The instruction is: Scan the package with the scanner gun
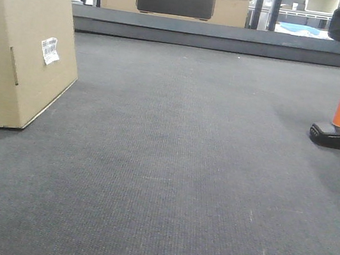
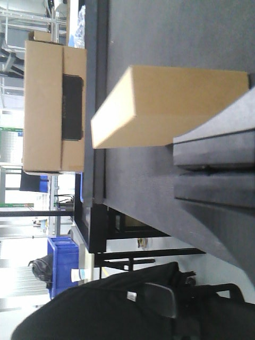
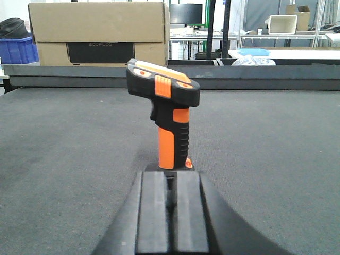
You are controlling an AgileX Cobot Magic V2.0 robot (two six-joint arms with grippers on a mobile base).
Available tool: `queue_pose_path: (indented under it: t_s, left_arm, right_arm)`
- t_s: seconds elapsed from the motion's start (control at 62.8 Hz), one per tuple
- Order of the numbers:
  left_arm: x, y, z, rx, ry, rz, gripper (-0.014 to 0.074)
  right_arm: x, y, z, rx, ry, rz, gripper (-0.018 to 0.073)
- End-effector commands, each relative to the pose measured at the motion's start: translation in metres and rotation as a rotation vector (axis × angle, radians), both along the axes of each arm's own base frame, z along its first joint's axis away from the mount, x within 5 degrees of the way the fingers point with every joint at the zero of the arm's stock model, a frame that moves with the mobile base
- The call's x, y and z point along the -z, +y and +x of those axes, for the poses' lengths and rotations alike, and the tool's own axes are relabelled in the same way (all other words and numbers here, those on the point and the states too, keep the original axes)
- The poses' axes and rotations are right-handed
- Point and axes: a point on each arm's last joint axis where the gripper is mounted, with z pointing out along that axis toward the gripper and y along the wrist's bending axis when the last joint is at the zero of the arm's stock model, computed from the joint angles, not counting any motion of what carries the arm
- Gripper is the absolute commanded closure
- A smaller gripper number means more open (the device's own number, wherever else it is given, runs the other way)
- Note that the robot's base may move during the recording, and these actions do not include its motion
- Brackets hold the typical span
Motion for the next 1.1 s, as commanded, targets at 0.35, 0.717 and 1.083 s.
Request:
queue_pose_path:
  t_s: [0.35, 0.717, 1.083]
  left_arm:
    - [0.0032, 0.0002, 0.0002, 0.005, 0.007, -0.087, 0.0707]
    - [0.0026, 0.0001, 0.0001, 0.004, 0.001, -0.075, 0.0707]
    - [0.0026, 0.0001, 0.0001, 0.004, 0.001, -0.075, 0.0707]
  right_arm:
    - [-0.0008, -0.0004, -0.0002, 0.006, -0.016, -0.003, 0.0728]
    - [-0.0008, -0.0004, -0.0002, 0.006, -0.016, -0.003, 0.0728]
    - [-0.0008, -0.0004, -0.0002, 0.006, -0.016, -0.003, 0.0728]
